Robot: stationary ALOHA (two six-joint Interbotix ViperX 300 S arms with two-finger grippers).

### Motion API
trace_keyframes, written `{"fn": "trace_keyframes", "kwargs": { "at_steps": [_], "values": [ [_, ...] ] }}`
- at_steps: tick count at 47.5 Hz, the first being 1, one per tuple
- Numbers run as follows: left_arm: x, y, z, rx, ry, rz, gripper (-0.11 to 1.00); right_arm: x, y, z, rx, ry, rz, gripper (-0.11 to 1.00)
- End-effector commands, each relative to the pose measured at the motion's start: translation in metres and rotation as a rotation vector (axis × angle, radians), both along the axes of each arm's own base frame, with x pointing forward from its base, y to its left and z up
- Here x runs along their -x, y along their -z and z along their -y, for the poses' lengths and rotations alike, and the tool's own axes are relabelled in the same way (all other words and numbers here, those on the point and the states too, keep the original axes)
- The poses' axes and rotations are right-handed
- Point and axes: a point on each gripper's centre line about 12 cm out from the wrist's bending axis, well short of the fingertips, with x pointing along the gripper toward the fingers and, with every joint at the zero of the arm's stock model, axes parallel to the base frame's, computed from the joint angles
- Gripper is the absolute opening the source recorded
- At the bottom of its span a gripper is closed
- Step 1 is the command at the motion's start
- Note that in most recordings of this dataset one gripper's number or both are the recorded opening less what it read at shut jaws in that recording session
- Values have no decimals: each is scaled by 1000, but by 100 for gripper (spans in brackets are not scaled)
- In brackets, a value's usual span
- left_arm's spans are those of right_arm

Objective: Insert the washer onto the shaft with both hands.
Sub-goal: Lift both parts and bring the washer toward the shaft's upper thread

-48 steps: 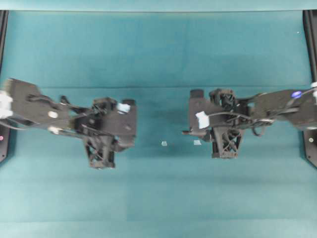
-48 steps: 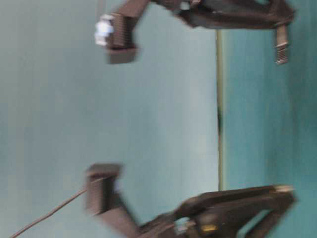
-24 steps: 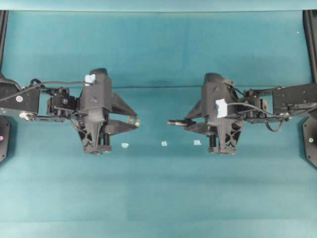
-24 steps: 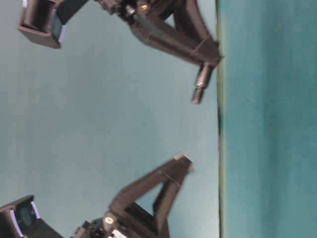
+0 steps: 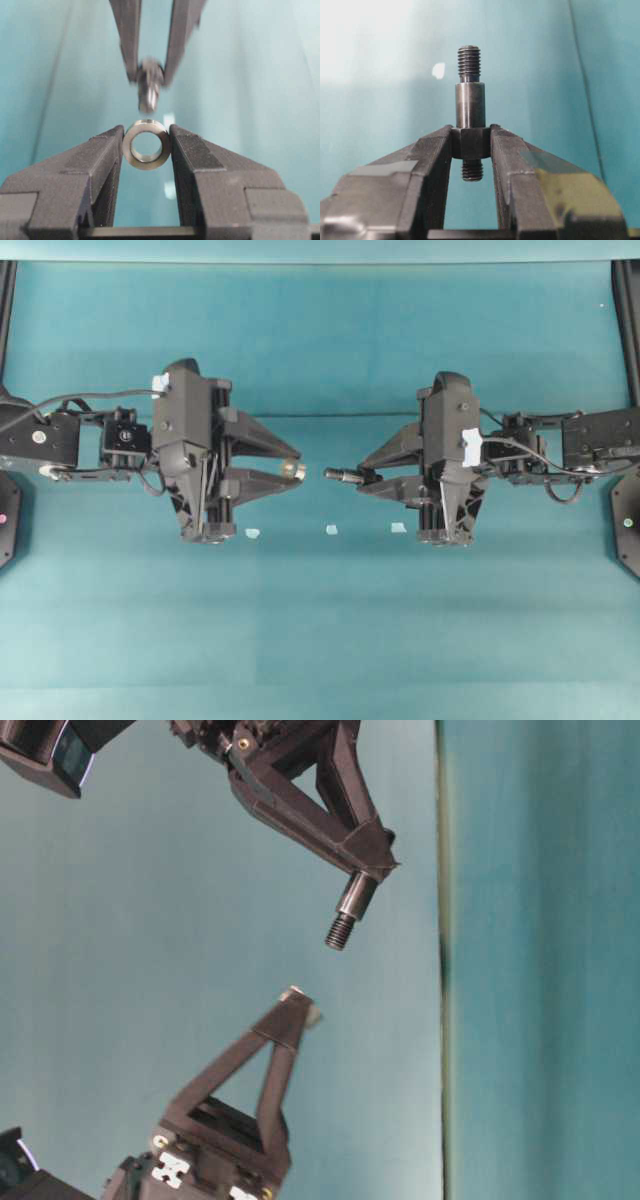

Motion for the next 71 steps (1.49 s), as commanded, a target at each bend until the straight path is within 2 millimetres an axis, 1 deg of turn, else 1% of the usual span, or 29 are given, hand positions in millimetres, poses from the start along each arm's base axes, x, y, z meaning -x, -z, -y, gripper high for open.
{"fn": "trace_keyframes", "kwargs": {
  "at_steps": [1, 9, 13, 20, 29, 34, 41, 50, 71],
  "values": [
    [-3, -16, -4, -3, -10, 64, 34, 1, -8, 1, -2, 7, 40, 0],
    [-3, -17, -5, -4, -11, 69, 34, 7, 2, 3, 0, 18, 77, 0],
    [-3, -13, -5, 0, -12, 60, 34, 11, 10, 6, -9, 37, 91, 0],
    [-5, 0, -5, 7, -14, 23, 34, 16, 22, 10, -43, 71, 102, 0],
    [-14, 17, -5, 9, -13, -9, 34, 19, 38, 9, -63, 82, 70, 0],
    [-19, 22, -5, 9, -13, -6, 34, 17, 42, 9, -61, 81, 69, 0],
    [-24, 26, -6, 9, -13, -4, 34, 14, 44, 8, -57, 75, 97, 0],
    [-29, 26, -6, 8, -13, 2, 34, 10, 44, 5, -55, 65, 116, 0],
    [-31, 30, -6, 12, -14, -9, 34, 0, 35, 1, -57, 52, 183, 0]
  ]
}}
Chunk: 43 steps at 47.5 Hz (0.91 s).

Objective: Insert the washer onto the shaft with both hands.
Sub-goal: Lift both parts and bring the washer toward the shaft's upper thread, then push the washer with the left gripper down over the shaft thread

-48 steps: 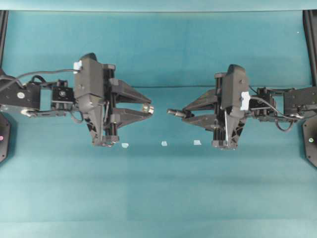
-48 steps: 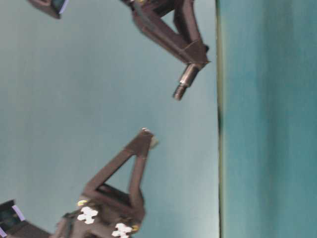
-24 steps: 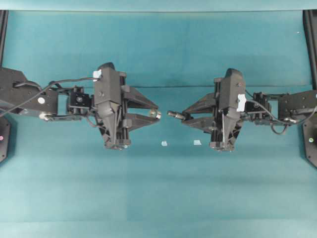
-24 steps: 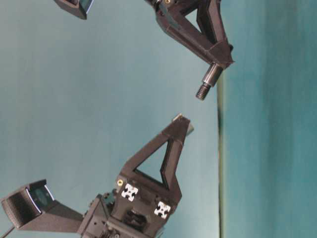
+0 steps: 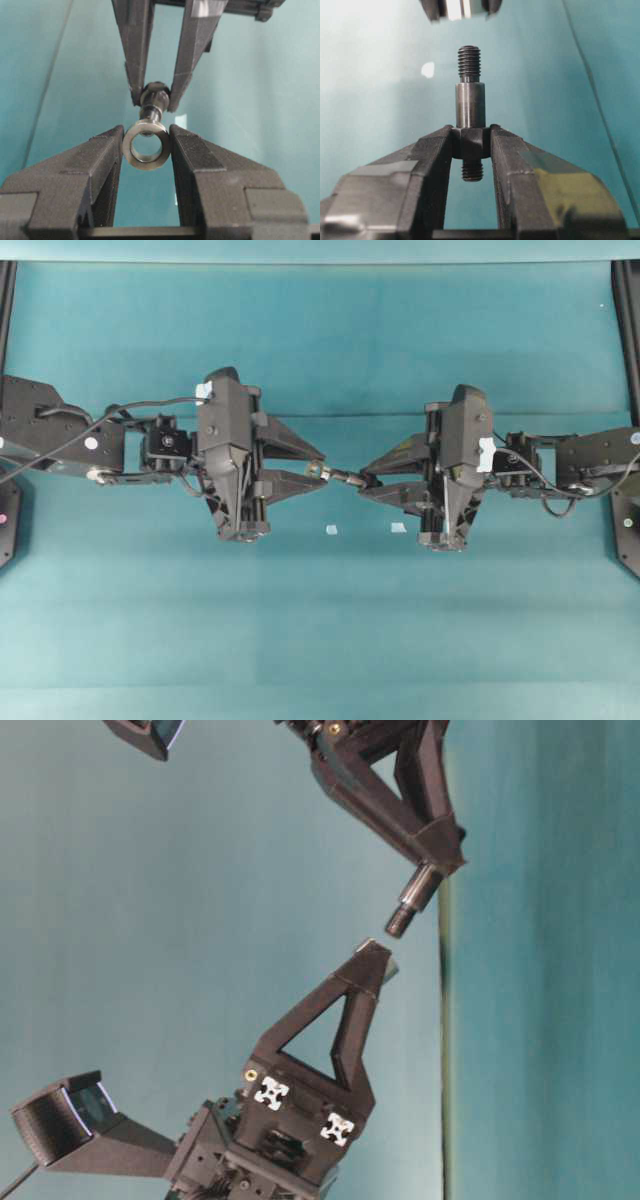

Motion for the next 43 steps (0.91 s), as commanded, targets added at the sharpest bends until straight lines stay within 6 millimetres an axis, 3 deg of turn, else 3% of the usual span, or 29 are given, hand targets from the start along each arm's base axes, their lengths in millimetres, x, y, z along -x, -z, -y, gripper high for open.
{"fn": "trace_keyframes", "kwargs": {
  "at_steps": [1, 43],
  "values": [
    [-5, -10, 0, 0, 0, 35, 34, -8, -11, -1, -4, -2, 54, 0],
    [-8, -8, 0, 0, 2, 31, 34, -20, -17, -3, -1, -8, 82, 0]
  ]
}}
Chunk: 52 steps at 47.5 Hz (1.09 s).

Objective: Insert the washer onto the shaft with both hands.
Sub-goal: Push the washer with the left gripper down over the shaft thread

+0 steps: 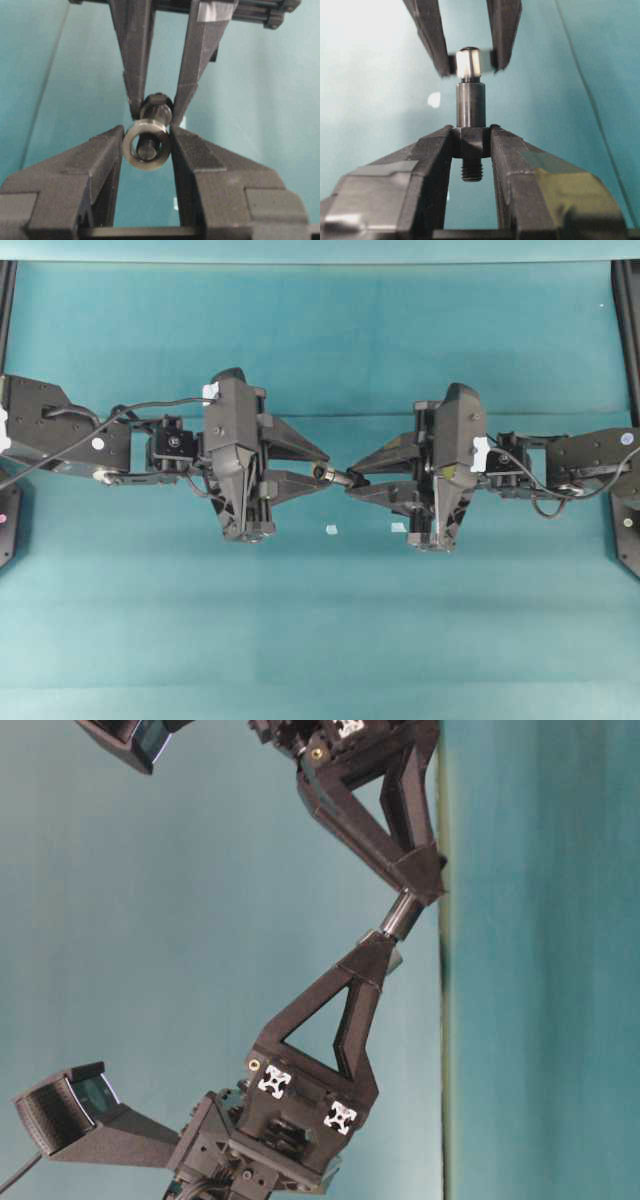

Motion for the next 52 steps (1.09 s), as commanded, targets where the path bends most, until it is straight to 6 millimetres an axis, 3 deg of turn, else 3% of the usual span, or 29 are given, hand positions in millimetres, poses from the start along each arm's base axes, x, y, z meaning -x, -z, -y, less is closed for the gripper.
{"fn": "trace_keyframes", "kwargs": {
  "at_steps": [1, 52],
  "values": [
    [-4, -9, 0, -3, 3, 32, 34, -8, -10, -1, -2, -4, 43, 0],
    [-4, -3, 5, -2, 14, 11, 34, -11, -18, 7, 1, 21, 100, 0]
  ]
}}
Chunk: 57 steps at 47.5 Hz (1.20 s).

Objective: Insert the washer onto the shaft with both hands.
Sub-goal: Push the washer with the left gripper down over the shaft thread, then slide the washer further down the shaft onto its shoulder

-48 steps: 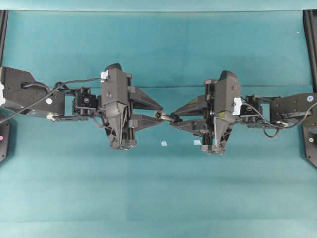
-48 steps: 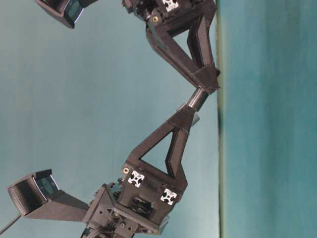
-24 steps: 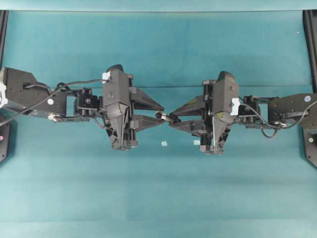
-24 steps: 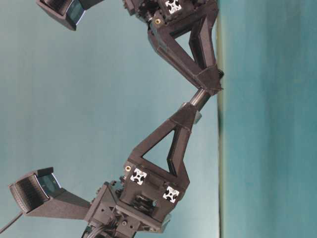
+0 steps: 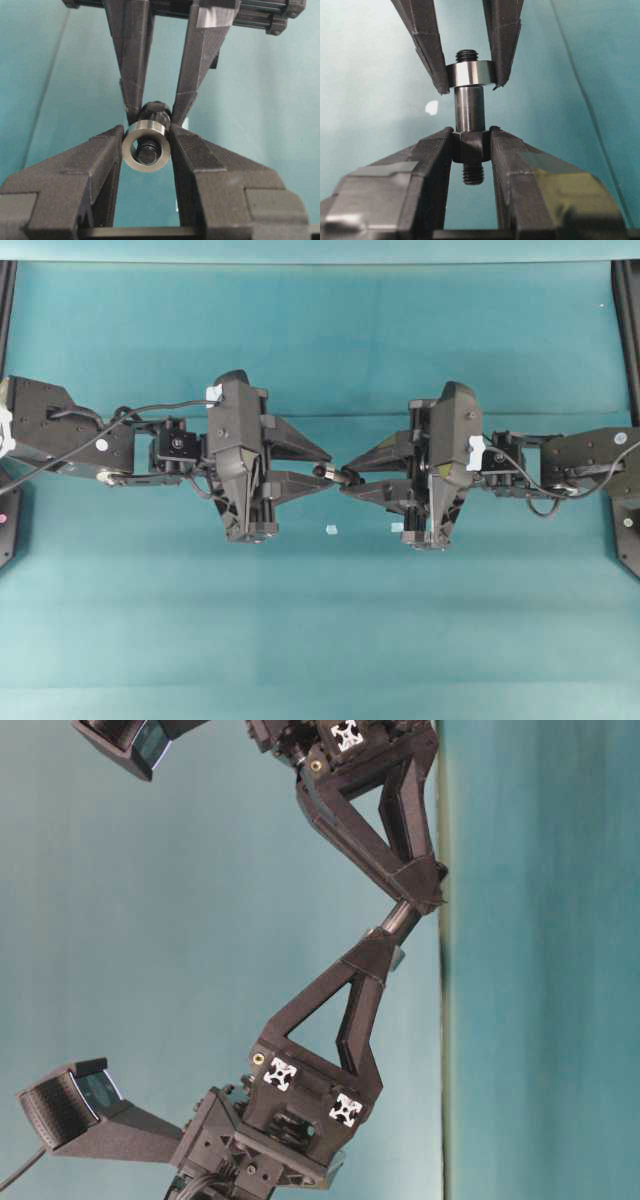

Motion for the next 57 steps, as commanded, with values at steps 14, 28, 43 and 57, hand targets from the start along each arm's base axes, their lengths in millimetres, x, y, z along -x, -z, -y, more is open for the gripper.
{"fn": "trace_keyframes", "kwargs": {
  "at_steps": [14, 28, 43, 57],
  "values": [
    [-3, -6, 3, -4, 10, 3, 34, -7, -17, 4, -4, 15, 74, 0],
    [-8, -9, 3, -14, 13, -36, 34, -7, -14, 4, 1, 12, 52, 0],
    [-11, -11, 2, -16, 14, -35, 34, -8, -14, 4, 2, 11, 51, 0],
    [-14, -14, 2, -15, 13, -28, 34, -8, -14, 4, 3, 10, 49, 0]
  ]
}}
